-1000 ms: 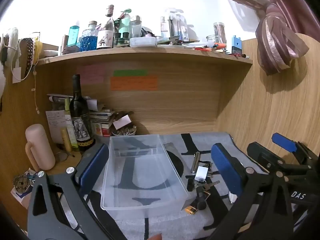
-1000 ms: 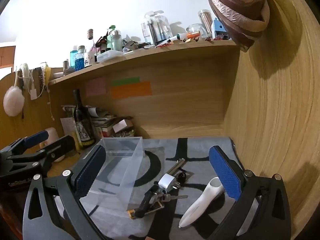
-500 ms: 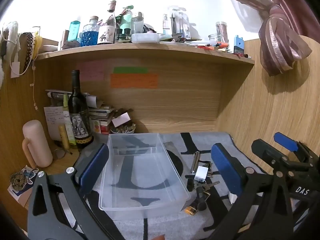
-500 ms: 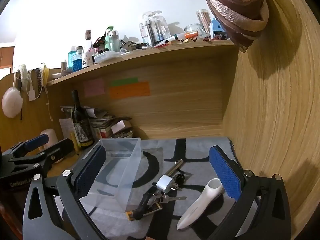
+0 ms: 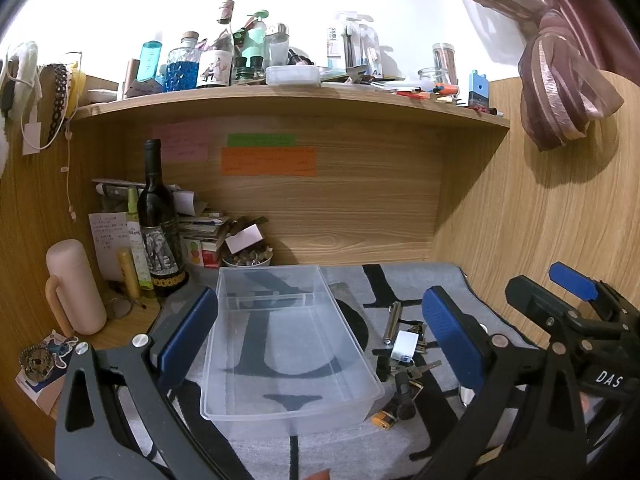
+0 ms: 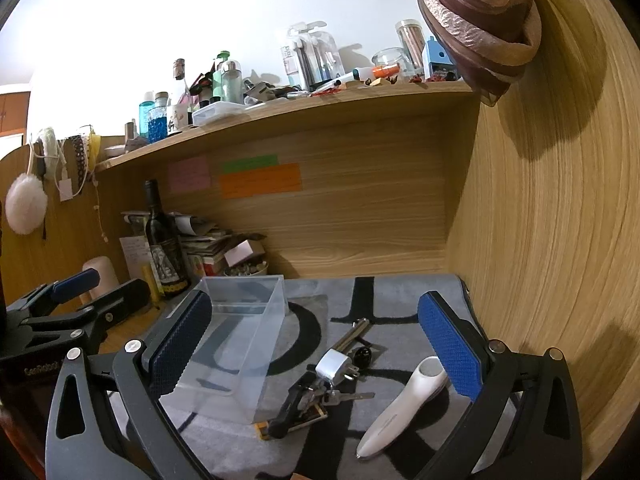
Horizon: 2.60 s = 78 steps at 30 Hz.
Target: Organize rigid objects
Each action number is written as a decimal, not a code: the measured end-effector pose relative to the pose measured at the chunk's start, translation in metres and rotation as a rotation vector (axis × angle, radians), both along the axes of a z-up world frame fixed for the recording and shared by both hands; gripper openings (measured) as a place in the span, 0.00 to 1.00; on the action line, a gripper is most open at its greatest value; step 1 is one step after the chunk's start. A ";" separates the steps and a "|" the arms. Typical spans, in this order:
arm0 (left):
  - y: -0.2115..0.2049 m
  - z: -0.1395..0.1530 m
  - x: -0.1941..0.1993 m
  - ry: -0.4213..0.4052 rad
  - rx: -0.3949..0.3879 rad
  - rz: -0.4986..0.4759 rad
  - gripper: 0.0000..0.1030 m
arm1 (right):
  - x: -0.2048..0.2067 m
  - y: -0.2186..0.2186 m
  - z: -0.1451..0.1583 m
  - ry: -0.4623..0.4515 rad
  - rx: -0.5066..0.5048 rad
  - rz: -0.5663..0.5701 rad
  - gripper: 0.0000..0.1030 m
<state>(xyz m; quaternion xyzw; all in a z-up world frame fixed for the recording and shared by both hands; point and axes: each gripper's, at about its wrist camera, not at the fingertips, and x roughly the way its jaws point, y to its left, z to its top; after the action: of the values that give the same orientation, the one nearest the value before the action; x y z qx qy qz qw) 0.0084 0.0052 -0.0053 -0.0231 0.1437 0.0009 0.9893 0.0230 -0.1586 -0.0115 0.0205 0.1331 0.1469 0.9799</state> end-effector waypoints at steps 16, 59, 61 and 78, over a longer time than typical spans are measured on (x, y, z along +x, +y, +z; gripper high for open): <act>0.005 -0.002 -0.001 0.001 -0.005 -0.003 1.00 | -0.003 0.006 0.003 -0.011 -0.004 0.013 1.00; 0.003 0.000 -0.001 -0.023 -0.005 -0.039 1.00 | -0.002 0.013 0.002 -0.021 0.011 0.048 1.00; 0.003 0.000 0.000 -0.026 0.002 -0.037 1.00 | 0.000 0.014 0.002 -0.017 0.013 0.054 1.00; 0.065 -0.019 0.055 0.117 0.000 0.069 0.75 | 0.051 -0.008 -0.022 0.130 -0.030 -0.033 0.75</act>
<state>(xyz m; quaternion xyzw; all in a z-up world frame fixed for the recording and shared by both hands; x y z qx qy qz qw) 0.0633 0.0705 -0.0239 -0.0278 0.2006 0.0364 0.9786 0.0743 -0.1665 -0.0336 0.0176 0.1984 0.1269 0.9717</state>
